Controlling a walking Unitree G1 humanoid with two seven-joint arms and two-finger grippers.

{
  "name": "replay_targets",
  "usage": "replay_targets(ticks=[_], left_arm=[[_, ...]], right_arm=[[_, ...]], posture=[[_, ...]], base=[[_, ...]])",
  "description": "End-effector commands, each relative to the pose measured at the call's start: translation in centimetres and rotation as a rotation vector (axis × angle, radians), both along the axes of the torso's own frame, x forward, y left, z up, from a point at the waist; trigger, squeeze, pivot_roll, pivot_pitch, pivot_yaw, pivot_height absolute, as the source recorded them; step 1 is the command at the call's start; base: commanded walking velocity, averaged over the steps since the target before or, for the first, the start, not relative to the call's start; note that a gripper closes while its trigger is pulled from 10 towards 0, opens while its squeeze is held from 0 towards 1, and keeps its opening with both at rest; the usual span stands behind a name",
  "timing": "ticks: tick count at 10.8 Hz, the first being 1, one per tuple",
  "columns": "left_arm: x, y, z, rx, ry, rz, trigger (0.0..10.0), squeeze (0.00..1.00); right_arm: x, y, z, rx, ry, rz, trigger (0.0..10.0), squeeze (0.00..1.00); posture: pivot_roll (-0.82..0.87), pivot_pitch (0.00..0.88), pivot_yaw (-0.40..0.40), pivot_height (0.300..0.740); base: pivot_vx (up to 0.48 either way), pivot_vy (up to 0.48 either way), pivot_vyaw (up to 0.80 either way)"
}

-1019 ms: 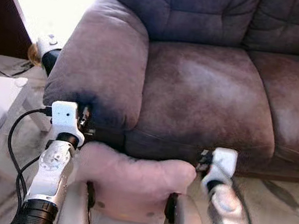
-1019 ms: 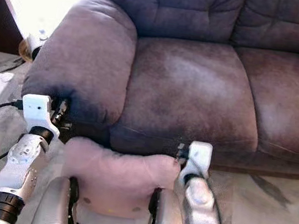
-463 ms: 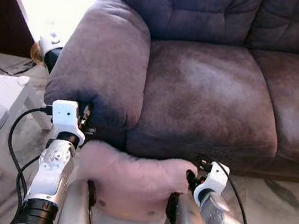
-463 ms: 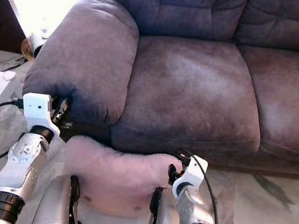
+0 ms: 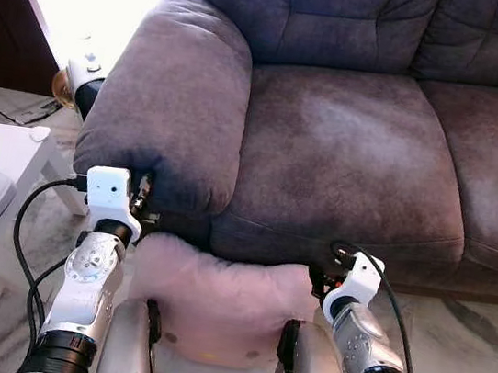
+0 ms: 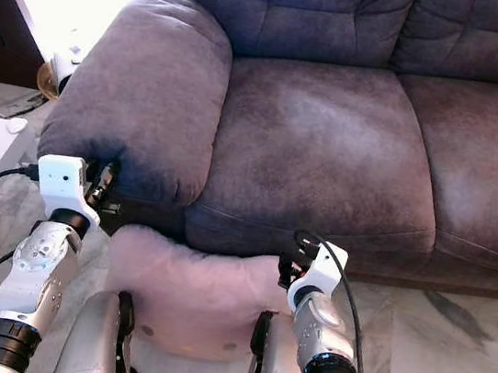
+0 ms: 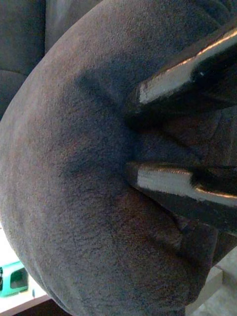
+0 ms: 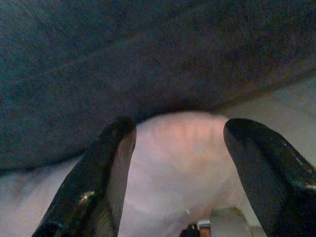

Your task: Move the pillow to the sofa from floor

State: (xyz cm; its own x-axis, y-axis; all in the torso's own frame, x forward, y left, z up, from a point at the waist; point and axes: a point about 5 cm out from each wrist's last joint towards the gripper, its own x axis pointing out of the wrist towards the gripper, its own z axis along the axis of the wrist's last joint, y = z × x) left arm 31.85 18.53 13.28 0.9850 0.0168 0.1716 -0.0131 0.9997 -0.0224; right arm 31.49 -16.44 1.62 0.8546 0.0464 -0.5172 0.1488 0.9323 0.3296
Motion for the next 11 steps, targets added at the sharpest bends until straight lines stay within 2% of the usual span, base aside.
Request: replay_targets(ticks=[1, 4, 5, 6, 7, 9, 11], left_arm=[[-0.3, -0.1, -0.5, 0.001, 0.025, -0.008, 10.0, 0.00], [-0.6, -0.1, 0.5, 0.001, -0.009, -0.028, 10.0, 0.00], [-0.3, 0.7, 1.2, -0.011, -0.052, -0.010, 10.0, 0.00], [-0.2, 1.1, 1.8, 0.001, -0.070, 0.005, 10.0, 0.00], [-0.1, 1.3, 2.4, 0.009, -0.083, 0.015, 10.0, 0.00], [-0.5, 0.7, 2.5, -0.006, -0.087, 0.011, 10.0, 0.00], [-0.3, 0.6, 1.5, 0.010, -0.022, 0.024, 10.0, 0.00]], right_arm=[[-0.3, -0.2, -0.5, -0.022, 0.034, 0.000, 10.0, 0.00], [0.6, -0.9, 0.4, -0.032, 0.001, -0.016, 10.0, 0.00], [1.3, -1.4, 1.4, -0.016, -0.058, -0.050, 10.0, 0.00], [1.7, -1.4, 1.9, -0.026, -0.093, -0.036, 10.0, 0.00], [1.6, -1.2, 1.7, -0.069, -0.068, 0.006, 10.0, 0.00], [0.5, -1.1, 0.2, -0.092, 0.027, 0.009, 10.0, 0.00], [0.4, -0.7, 0.1, -0.079, 0.025, 0.009, 10.0, 0.00]], posture=[[0.14, 0.218, -0.006, 0.523], [0.16, 0.286, -0.015, 0.523], [0.16, 0.304, -0.018, 0.523], [0.15, 0.322, -0.019, 0.523], [0.15, 0.334, -0.019, 0.523], [0.16, 0.384, -0.029, 0.523], [0.15, 0.412, -0.034, 0.523]], base=[[0.000, 0.000, 0.00], [0.000, 0.000, 0.00], [0.000, 0.000, 0.00], [0.000, 0.000, 0.00], [0.000, 0.000, 0.00], [0.000, 0.000, 0.00], [0.000, 0.000, 0.00]])
